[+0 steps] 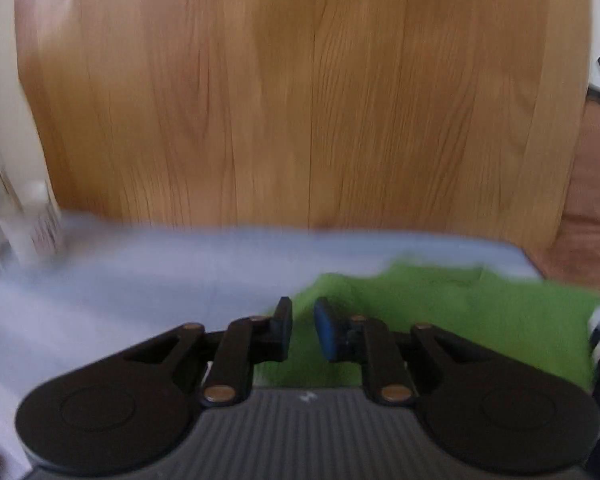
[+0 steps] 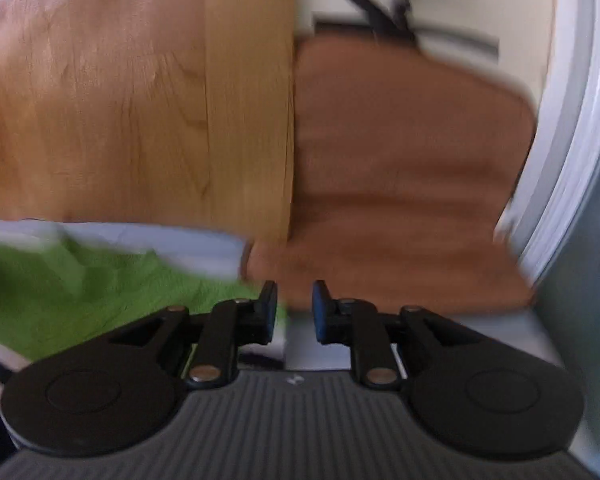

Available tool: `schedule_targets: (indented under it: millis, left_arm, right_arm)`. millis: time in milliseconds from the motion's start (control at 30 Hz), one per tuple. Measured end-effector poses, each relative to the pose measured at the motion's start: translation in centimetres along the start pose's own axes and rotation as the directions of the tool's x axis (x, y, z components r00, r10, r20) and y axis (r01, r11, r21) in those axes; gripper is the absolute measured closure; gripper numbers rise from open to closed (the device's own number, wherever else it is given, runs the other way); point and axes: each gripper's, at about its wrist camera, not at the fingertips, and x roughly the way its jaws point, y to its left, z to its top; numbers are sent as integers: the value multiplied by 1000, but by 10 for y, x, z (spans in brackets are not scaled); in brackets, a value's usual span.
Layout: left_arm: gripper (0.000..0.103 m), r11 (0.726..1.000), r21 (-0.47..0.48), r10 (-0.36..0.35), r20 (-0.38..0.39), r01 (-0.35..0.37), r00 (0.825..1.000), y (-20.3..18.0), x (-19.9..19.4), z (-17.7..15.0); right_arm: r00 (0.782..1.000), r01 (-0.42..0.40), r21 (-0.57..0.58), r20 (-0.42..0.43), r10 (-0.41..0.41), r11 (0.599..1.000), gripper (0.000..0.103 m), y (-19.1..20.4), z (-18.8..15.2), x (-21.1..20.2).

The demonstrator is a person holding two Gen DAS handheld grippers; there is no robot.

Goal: Fold small clothes

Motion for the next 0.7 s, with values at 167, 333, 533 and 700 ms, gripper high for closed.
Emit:
schedule_targets:
  millis: [167,333,533,700]
  left_arm:
    - [86,998,3,-60,85,60,995,22,-39,-23]
    - [83,988,48,-152,121,147,981,10,-81,-62]
    - [80,971,158,-195,93,179,977,-40,-94,-121]
    - [78,965,228,-153,81,131,985,-56,-93,-151]
  right_arm:
    - [976,-202,111,-55,209,973,47,-31,-51,-41]
    - [966,-213,50,-140,218,976,47,-22,-109,-62]
    - [983,-170,-66,-80,165,983,97,5,-143,-89]
    - [1000,5,-154,26,-1,988,98,-1,-127,-105]
